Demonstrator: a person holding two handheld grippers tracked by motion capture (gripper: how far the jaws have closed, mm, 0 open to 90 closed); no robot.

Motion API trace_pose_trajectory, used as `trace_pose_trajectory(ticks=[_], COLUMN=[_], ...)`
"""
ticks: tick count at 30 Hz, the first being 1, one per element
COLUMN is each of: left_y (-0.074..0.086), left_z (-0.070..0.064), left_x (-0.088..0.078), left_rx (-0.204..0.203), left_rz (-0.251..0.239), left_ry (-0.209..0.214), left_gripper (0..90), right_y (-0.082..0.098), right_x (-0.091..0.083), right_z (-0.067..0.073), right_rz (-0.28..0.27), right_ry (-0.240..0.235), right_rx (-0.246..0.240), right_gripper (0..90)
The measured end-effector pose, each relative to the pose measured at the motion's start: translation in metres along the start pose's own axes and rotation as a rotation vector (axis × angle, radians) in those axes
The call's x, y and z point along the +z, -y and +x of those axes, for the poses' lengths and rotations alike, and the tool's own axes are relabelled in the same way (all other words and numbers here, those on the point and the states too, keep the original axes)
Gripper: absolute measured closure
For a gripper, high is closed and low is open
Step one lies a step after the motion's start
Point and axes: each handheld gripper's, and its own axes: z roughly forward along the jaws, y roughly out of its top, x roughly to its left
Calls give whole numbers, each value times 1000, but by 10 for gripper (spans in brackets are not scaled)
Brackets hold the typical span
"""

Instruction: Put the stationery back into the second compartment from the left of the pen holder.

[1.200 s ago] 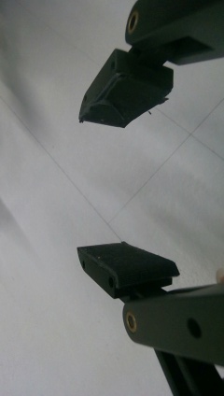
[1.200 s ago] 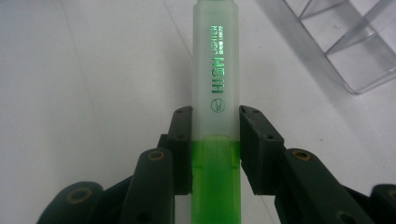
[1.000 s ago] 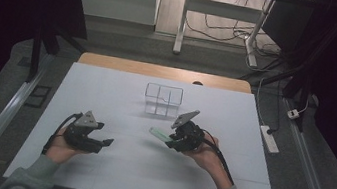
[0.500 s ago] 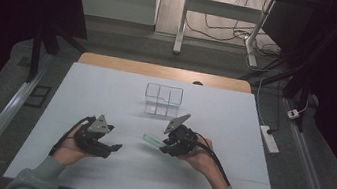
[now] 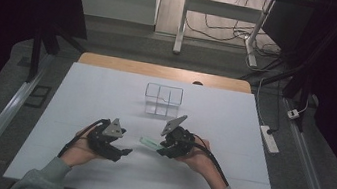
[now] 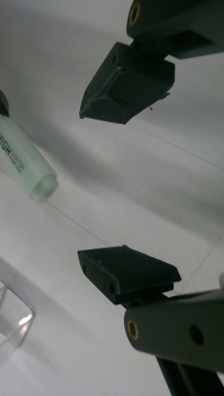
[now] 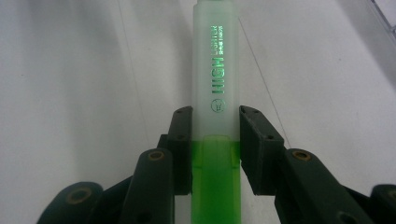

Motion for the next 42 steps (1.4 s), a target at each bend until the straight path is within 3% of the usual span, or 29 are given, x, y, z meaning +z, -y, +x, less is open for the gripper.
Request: trace_pose_trajectory(ticks=[7,23,28,33,37,42], left_y=[-9,-29,-31,-30,-30,-29], left_z=[-4,-19,-23,-26,-29,-30], left_x=[5,28,34,37,39,41], left_rx=[26,175,224,247,282,297], left_rz=[9,112,143,162,178,188], left_ry=[12,92,118,113,115,125], left_gripper=[280,343,421,527,562,613], right_y=[-3,-11,-12,-13,-12,-14], right_x=[4,12,13,13,14,10], right_z=[5,18,22,24,26,27], right_rz=[4,16,18,28,13,19], right_ry=[-18,-62,-82,-95,-104,-96], right_rx=[-32,-132,-157,-187,-197,-215], right_gripper=[665,665,664,664,664,654])
